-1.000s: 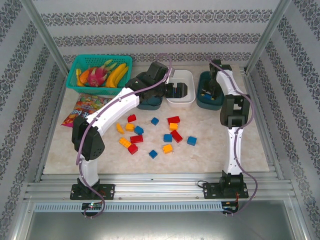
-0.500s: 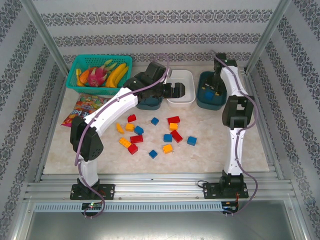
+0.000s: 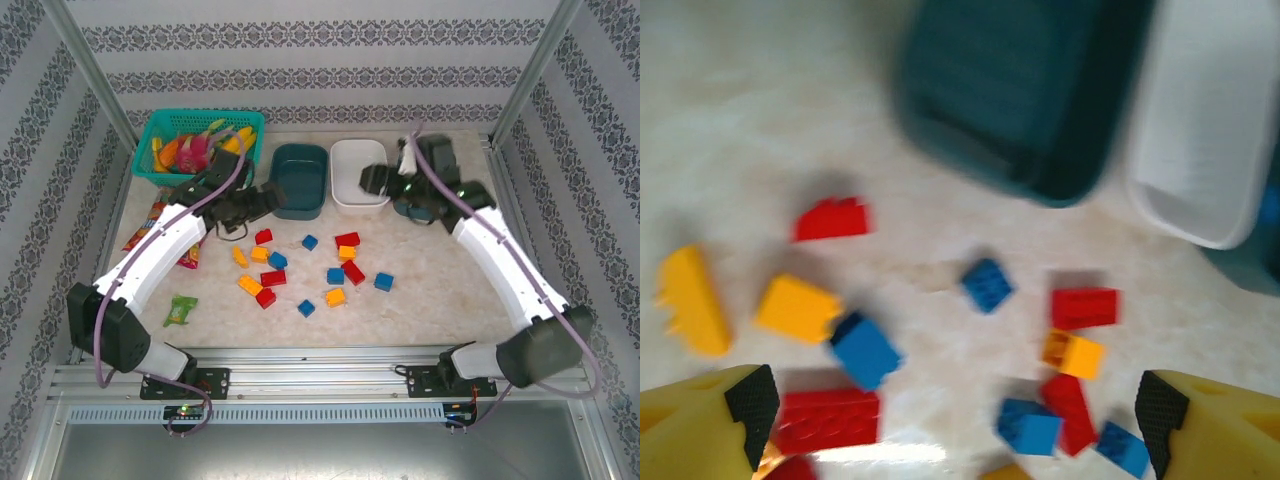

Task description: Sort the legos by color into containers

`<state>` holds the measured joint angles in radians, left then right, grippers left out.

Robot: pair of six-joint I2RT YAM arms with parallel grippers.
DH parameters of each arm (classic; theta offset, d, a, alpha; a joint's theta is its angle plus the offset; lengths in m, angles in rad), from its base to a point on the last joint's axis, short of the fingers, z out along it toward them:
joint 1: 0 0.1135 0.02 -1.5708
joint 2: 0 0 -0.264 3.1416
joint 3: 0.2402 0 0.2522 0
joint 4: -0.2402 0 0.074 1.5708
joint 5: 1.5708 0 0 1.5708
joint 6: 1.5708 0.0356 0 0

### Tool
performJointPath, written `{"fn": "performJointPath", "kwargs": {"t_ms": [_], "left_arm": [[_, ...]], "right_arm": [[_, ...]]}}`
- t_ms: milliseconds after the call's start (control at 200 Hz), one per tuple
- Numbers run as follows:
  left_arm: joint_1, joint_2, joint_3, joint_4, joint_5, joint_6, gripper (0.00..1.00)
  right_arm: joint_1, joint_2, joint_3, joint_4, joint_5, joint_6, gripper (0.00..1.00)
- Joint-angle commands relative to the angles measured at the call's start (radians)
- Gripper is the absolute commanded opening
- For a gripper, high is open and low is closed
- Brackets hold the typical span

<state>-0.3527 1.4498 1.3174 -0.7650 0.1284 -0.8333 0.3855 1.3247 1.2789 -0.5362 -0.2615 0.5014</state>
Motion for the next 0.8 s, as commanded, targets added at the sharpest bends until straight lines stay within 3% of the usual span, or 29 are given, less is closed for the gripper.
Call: {"fn": "performJointPath", "kwargs": {"t_ms": [0,115,220,515,794], "left_arm": [[0.064,0.001,-0.1,-0.082,0.01,-0.109,0.91],[0.097,0.043,-0.149,-0.073,0.012,-0.13,0.89],[0.106,0.101,-0.153,-0.053,0.009,-0.136,0.86],[0.138,0.269,-0.121,-0.038,0.014,-0.128,0.77],[0.14,0.311,-0.146,-0.017,-0.031,-0.096,0.63]], "right_arm": [[0.131,-0.052,-0.186,0.208,-0.117,-0.015,0.78],[0.291,-0.144,-0.379,0.439,-0.094,-0.025,0.81],[0.378,-0.135,-0.438,0.496,-0.059,-0.052,0.84],[0.398,-0.068,-0.42,0.505,-0.082,-0.053,0.84],[0.386,-0.053,-0.398,0.473,-0.092,-0.06,0.84]]}}
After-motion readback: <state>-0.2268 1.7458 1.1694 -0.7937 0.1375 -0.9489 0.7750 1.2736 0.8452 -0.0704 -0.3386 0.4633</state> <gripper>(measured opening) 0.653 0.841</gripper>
